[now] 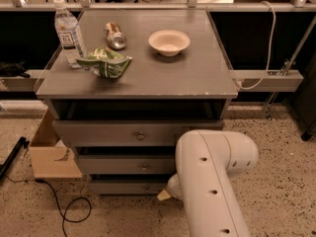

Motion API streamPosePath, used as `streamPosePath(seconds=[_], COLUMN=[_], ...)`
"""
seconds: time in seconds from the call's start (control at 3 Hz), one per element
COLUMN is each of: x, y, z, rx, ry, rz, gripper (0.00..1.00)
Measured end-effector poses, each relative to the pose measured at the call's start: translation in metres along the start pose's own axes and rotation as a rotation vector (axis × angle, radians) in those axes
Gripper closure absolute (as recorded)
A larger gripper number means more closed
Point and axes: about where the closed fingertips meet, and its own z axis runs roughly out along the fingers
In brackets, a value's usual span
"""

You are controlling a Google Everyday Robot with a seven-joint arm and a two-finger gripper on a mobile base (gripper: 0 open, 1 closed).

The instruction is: Open bottom drawer

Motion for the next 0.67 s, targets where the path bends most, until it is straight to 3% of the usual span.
streamPosePath(seconds=[0.67], x=[0.0000], y=[0.0000], z=[0.0000], rx=[0.000], ry=[0.000], rz=[0.000], gripper=[0.06])
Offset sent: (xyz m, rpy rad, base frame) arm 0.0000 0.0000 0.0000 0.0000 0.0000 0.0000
